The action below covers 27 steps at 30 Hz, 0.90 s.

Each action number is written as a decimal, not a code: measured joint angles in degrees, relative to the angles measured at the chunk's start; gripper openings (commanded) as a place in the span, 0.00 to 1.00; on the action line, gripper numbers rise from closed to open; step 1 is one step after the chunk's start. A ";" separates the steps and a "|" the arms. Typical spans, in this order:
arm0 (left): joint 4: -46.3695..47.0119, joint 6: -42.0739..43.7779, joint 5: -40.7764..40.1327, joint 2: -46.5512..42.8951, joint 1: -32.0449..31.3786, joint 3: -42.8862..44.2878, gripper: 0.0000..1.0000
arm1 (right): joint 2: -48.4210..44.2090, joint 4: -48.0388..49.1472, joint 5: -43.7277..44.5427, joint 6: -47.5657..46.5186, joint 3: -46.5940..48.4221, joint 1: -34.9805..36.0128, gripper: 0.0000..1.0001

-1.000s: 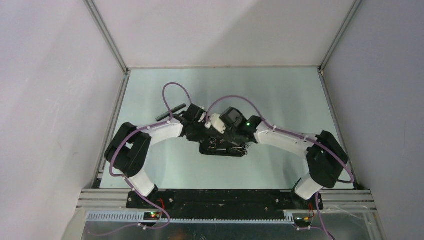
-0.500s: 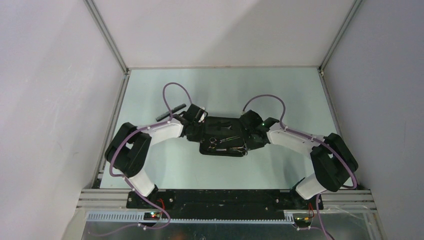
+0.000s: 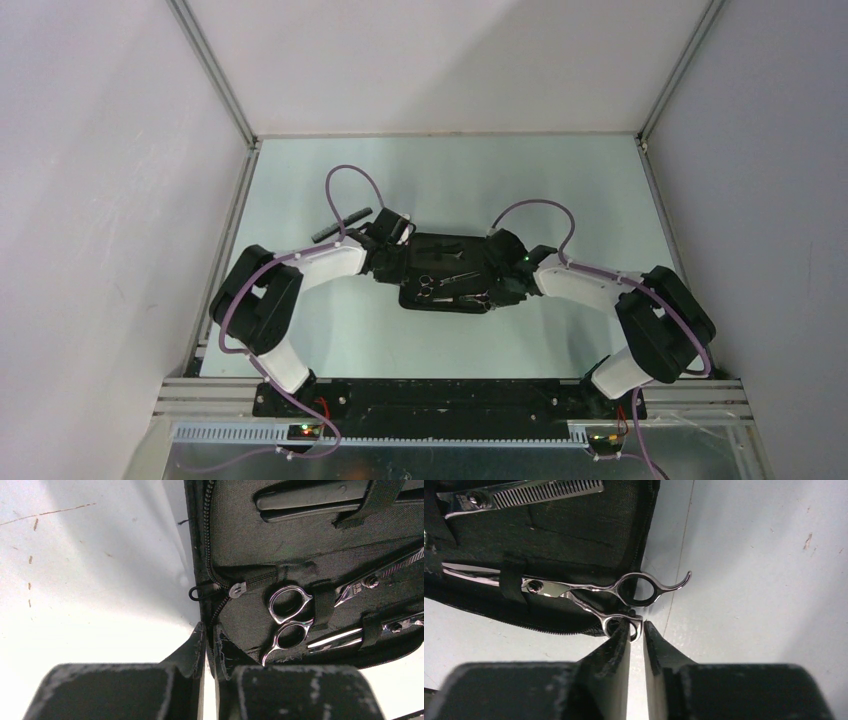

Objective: Sort the hair-cutting tools

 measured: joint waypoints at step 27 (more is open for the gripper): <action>1.46 -0.07 0.33 -0.66 -0.02 -1.11 0.06 | 7.82 -6.05 1.38 3.69 8.57 4.17 0.00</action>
